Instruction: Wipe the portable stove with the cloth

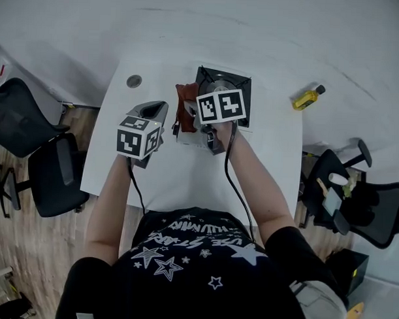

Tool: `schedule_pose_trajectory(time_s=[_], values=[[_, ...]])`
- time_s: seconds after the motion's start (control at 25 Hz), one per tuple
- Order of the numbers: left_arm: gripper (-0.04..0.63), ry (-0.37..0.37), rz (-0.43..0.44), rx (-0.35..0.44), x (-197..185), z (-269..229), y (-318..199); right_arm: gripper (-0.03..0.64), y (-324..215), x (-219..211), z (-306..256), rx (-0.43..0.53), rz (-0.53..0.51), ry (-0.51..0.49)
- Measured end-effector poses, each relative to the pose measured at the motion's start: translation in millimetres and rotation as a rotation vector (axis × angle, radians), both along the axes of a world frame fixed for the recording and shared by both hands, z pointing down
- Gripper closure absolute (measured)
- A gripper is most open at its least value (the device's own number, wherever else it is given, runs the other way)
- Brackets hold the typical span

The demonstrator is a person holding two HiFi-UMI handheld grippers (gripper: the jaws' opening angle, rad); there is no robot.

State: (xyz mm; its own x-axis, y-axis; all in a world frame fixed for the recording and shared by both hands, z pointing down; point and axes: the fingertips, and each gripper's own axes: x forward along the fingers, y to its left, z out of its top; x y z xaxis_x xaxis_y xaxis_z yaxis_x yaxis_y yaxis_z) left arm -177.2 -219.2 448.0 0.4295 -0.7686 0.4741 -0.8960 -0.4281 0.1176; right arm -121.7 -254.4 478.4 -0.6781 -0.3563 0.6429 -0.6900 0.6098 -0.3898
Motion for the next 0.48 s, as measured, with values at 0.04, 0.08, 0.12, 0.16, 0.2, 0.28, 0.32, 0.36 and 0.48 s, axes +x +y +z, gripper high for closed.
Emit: schedule_pose_trajectory(time_s=[0.04, 0.08, 0.12, 0.16, 0.2, 0.28, 0.32, 0.36, 0.48], values=[[0.589, 0.000, 0.000, -0.002, -3.0, 1.1, -0.2, 0.557, -0.9, -3.0, 3.9, -0.004, 0.002, 0.008], [0.589, 0.000, 0.000, -0.004, -5.7, 2.3, -0.3, 0.557, -1.5, -5.1, 7.9, -0.006, 0.004, 0.017], [0.589, 0.000, 0.001, -0.006, -8.0, 3.3, -0.1, 0.557, -1.9, -6.2, 11.7, -0.007, 0.006, 0.028], [0.589, 0.000, 0.003, -0.008, -9.6, 4.5, 0.2, 0.557, -2.0, -6.4, 15.3, -0.008, 0.008, 0.039], [0.589, -0.001, 0.006, -0.011, -10.7, 5.7, 0.5, 0.557, -1.9, -5.8, 18.7, -0.009, 0.010, 0.049], [0.589, -0.005, 0.016, -0.016, -11.6, 8.3, 0.7, 0.557, -1.7, -3.7, 24.8, -0.011, 0.015, 0.065], [0.589, -0.007, 0.021, -0.018, -11.4, 9.3, 0.6, 0.557, -1.7, -2.0, 27.6, -0.012, 0.016, 0.072], [0.589, -0.008, 0.026, -0.020, -10.8, 10.0, 0.2, 0.557, -2.0, 0.1, 30.1, -0.011, 0.018, 0.080], [0.589, -0.007, 0.040, -0.023, -6.3, 11.2, -0.6, 0.557, -2.2, 9.9, 36.5, -0.017, 0.031, 0.094]])
